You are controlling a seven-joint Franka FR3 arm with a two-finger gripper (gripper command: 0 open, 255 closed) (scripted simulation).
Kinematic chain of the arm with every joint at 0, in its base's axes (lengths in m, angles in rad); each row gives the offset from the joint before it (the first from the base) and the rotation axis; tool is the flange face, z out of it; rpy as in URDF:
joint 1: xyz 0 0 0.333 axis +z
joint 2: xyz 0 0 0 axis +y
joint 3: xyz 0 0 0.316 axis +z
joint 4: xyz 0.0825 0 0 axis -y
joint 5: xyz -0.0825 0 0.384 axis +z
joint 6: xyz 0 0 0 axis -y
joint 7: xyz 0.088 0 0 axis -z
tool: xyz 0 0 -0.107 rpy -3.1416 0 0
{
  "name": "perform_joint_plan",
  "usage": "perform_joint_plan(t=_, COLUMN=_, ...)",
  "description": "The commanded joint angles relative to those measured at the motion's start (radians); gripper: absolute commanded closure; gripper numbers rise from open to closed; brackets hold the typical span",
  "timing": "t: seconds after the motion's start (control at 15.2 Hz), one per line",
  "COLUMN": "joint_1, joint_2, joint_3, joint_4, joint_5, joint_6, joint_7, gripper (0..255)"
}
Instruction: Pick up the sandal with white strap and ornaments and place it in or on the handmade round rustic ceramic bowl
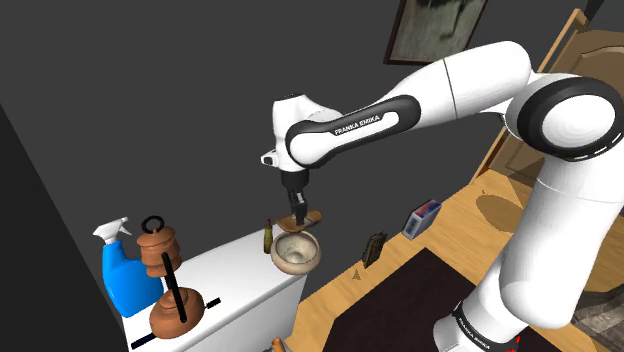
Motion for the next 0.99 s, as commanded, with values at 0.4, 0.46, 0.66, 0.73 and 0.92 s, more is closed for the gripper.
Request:
perform_joint_plan(t=0.4, joint_1=-0.007, joint_2=0.026, joint_3=-0.009, joint_4=-0.063, joint_5=-0.013, joint_6=0.089, joint_7=-0.007, gripper=255)
perform_joint_plan(t=0.46, joint_1=-0.007, joint_2=0.034, joint_3=-0.010, joint_4=-0.068, joint_5=-0.015, joint_6=0.101, joint_7=-0.006, gripper=255)
perform_joint_plan(t=0.66, joint_1=-0.004, joint_2=0.059, joint_3=-0.013, joint_4=-0.079, joint_5=-0.024, joint_6=0.136, joint_7=0.000, gripper=255)
perform_joint_plan(t=0.73, joint_1=-0.003, joint_2=0.067, joint_3=-0.014, joint_4=-0.083, joint_5=-0.028, joint_6=0.147, joint_7=0.002, gripper=255)
perform_joint_plan(t=0.92, joint_1=0.000, joint_2=0.098, joint_3=-0.018, joint_4=-0.093, joint_5=-0.039, joint_6=0.188, joint_7=0.010, gripper=255)
